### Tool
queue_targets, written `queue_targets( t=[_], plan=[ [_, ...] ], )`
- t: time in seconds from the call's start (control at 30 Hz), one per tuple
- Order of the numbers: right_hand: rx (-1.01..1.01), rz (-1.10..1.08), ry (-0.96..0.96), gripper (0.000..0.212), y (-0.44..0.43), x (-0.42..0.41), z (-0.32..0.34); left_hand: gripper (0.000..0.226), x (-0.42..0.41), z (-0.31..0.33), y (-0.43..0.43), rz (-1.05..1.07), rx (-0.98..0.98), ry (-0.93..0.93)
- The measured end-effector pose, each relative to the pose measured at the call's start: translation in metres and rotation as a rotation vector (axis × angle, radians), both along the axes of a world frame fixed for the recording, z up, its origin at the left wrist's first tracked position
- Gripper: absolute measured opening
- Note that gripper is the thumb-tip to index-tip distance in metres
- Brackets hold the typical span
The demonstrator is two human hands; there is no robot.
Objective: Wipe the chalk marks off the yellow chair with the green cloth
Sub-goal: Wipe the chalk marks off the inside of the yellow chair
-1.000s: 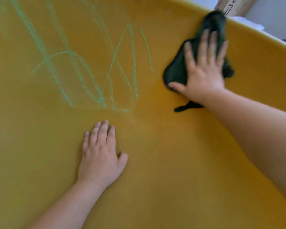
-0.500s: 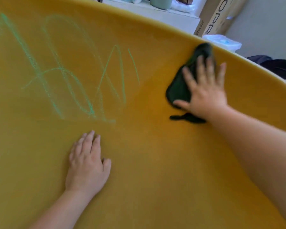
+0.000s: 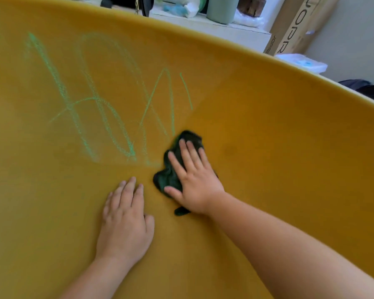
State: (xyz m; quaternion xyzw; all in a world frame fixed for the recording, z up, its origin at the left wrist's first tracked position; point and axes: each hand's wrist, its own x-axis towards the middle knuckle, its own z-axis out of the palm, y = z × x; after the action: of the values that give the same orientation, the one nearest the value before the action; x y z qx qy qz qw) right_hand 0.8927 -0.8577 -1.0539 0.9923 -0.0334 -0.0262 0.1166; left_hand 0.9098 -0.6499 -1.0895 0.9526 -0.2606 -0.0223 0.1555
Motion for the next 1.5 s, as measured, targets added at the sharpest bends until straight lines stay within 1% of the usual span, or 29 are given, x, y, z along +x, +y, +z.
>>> queue_targets(
  t=[0.07, 0.1, 0.13, 0.2, 0.27, 0.33, 0.4, 0.43, 0.53, 0.6, 0.67, 0.77, 0.83, 0.87, 0.93, 1.03, 1.07, 1.1, 1.13, 1.2, 1.3, 1.37, 1.43, 1.5],
  plan=[
    [-0.018, -0.019, 0.058, 0.091, -0.005, -0.018, 0.002, 0.076, -0.001, 0.001, 0.001, -0.001, -0.011, 0.014],
    [-0.083, -0.081, 0.045, 0.093, -0.021, -0.022, 0.011, 0.076, -0.001, 0.001, 0.001, -0.002, -0.021, 0.017],
    [-0.166, -0.163, 0.002, 0.096, -0.043, -0.024, 0.027, 0.076, -0.001, 0.002, 0.002, -0.003, -0.030, 0.016],
    [-0.332, -0.314, -0.153, 0.100, -0.095, -0.024, 0.077, 0.077, -0.001, 0.002, 0.002, -0.009, -0.039, 0.012],
    [-0.426, -0.350, -0.290, 0.104, -0.132, -0.018, 0.131, 0.076, 0.000, 0.000, 0.002, -0.007, -0.051, 0.001],
    [-0.451, -0.352, -0.385, 0.106, -0.143, -0.001, 0.166, 0.075, 0.000, -0.001, 0.001, 0.001, -0.067, -0.005],
    [-0.402, -0.398, -0.466, 0.108, -0.131, 0.022, 0.169, 0.073, 0.000, -0.001, 0.001, 0.003, -0.078, 0.007],
    [-0.373, -0.409, -0.470, 0.110, -0.121, 0.032, 0.159, 0.073, 0.000, 0.000, 0.001, 0.006, -0.084, 0.013],
    [-0.292, -0.316, -0.344, 0.111, -0.076, 0.043, 0.093, 0.071, 0.001, 0.001, 0.001, 0.019, -0.112, 0.022],
    [-0.190, -0.233, -0.221, 0.104, -0.039, 0.036, 0.043, 0.069, 0.001, 0.002, -0.001, 0.029, -0.143, 0.016],
    [-0.065, -0.168, -0.103, 0.096, -0.006, 0.020, 0.009, 0.068, 0.001, 0.001, -0.001, 0.048, -0.195, 0.008],
    [0.067, -0.083, 0.063, 0.085, 0.028, -0.013, -0.010, 0.068, 0.001, 0.001, 0.002, 0.084, -0.295, 0.008],
    [0.097, -0.030, 0.182, 0.082, 0.039, -0.046, -0.009, 0.067, 0.000, 0.003, 0.004, 0.089, -0.332, 0.017],
    [0.075, -0.030, 0.231, 0.082, 0.035, -0.064, -0.008, 0.066, 0.001, 0.003, 0.004, 0.091, -0.327, 0.024],
    [-0.059, -0.139, 0.259, 0.085, 0.001, -0.096, 0.009, 0.066, 0.001, 0.004, 0.003, 0.087, -0.296, 0.036],
    [-0.377, -0.447, 0.107, 0.094, -0.085, -0.115, 0.069, 0.066, 0.000, 0.004, 0.001, 0.066, -0.270, 0.029],
    [-0.458, -0.517, 0.061, 0.096, -0.106, -0.115, 0.089, 0.066, 0.000, 0.005, 0.001, 0.057, -0.259, 0.020],
    [-0.502, -0.560, 0.046, 0.098, -0.117, -0.112, 0.102, 0.065, 0.001, 0.005, 0.001, 0.049, -0.252, 0.009],
    [-0.501, -0.580, 0.049, 0.098, -0.117, -0.108, 0.104, 0.065, 0.001, 0.005, 0.001, 0.042, -0.248, -0.004],
    [-0.381, -0.565, 0.072, 0.097, -0.092, -0.101, 0.077, 0.065, 0.000, 0.006, 0.000, 0.028, -0.239, -0.015],
    [-0.041, -0.488, 0.187, 0.090, -0.008, -0.103, 0.015, 0.066, -0.001, 0.008, 0.000, 0.018, -0.234, -0.025],
    [0.153, -0.405, 0.247, 0.085, 0.054, -0.114, -0.004, 0.065, -0.004, 0.010, 0.001, -0.004, -0.245, -0.040],
    [0.264, -0.288, 0.321, 0.080, 0.103, -0.140, -0.007, 0.062, -0.008, 0.013, 0.003, -0.093, -0.238, -0.051],
    [0.277, -0.211, 0.399, 0.077, 0.115, -0.176, 0.001, 0.061, -0.011, 0.013, 0.004, -0.204, -0.188, -0.049]
  ],
)
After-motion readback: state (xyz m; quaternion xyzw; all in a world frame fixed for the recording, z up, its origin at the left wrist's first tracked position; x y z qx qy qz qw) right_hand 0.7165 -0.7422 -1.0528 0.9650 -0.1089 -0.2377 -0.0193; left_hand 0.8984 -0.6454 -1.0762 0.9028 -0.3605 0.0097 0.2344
